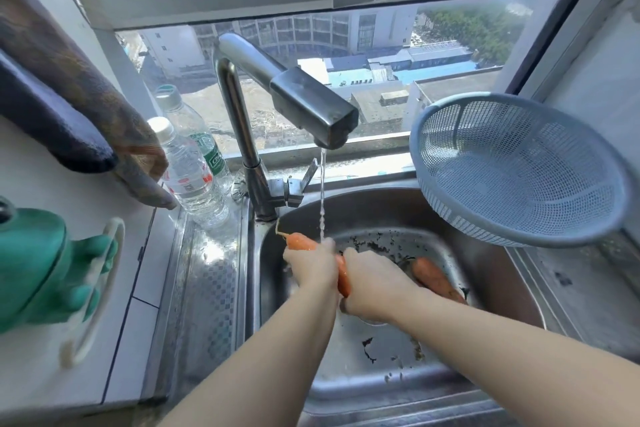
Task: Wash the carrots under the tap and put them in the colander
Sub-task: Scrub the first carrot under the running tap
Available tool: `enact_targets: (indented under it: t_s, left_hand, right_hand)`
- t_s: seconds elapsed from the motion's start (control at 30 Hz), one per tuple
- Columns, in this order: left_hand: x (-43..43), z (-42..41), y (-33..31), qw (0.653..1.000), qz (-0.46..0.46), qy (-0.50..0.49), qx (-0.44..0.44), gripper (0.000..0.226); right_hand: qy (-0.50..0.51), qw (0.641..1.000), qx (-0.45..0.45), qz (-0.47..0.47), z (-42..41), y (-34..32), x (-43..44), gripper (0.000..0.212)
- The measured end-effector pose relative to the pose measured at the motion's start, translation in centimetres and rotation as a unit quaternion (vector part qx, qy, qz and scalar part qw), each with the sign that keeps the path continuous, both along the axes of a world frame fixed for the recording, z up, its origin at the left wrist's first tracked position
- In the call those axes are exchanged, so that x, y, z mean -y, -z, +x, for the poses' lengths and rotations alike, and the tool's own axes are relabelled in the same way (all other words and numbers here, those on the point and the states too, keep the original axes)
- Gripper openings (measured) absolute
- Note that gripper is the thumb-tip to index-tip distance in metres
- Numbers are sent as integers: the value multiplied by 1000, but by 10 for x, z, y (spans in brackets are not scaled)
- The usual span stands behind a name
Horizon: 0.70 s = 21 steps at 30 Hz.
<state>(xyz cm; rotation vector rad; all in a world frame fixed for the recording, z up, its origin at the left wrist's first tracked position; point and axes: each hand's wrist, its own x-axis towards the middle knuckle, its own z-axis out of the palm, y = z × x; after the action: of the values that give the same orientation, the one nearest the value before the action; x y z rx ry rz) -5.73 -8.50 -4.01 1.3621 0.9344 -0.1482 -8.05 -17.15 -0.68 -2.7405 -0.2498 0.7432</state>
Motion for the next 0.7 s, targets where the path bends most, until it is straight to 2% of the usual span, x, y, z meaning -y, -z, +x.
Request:
enact_targets:
  t_s: [0.03, 0.07, 0.1, 0.17, 0.23, 0.27, 0.33, 0.37, 0.43, 0.47, 0.5, 0.53, 0.57, 0.63, 0.7]
  left_hand:
    - [2, -4, 1, 1000, 14, 15, 1, 55]
    - [3, -7, 2, 999, 23, 26, 5, 60]
    - [2, -8, 3, 999, 35, 38, 16, 51]
    - [-3, -6, 3, 996, 62, 65, 30, 12]
    - [-9, -3, 4, 998, 23, 57, 24, 13]
    - [-11, -2, 3, 999, -29, 41, 18, 13]
    - [-11, -2, 2, 989, -149, 11, 14, 11]
    - [-12, -2, 2, 978, -209, 1, 19, 12]
    - [-18, -2, 2, 938, -344, -27, 34, 13]
    - [-21, -2, 0, 913, -405, -37, 38, 16]
    - [-23, -1, 0, 895, -442, -41, 38, 21]
    - [-23, -1, -4, 883, -466, -39, 38, 26]
    - [-21, -1, -6, 885, -463, -37, 33, 27]
    - [-16, 3, -6, 912, -407, -50, 20, 25]
    - [-11, 6, -6, 950, -303, -68, 17, 22]
  right_hand:
    - [-19, 999, 34, -17, -3, 0, -3, 41]
    - [-29, 999, 45, -10, -4, 1, -5, 40]
    - [-37, 998, 43, 7, -3, 1, -6, 35]
    - [-31, 999, 1, 45, 1, 0, -5, 23]
    - [30, 990, -84, 106, 6, 1, -3, 19]
    - [74, 976, -138, 149, 8, 0, -1, 16]
    - [160, 923, -251, 244, 9, -5, 7, 16]
    - [189, 883, -312, 296, 8, -7, 11, 16]
    - [226, 779, -420, 407, 3, -6, 18, 22]
    - [245, 732, -453, 446, 1, -4, 20, 27]
    - [257, 700, -473, 468, -2, -3, 21, 29]
    - [257, 699, -477, 466, -3, -1, 22, 32]
    - [248, 722, -465, 448, -3, 0, 21, 34]
    - [229, 801, -397, 386, -1, -3, 19, 25]
    - [175, 909, -271, 266, 3, -10, 16, 18]
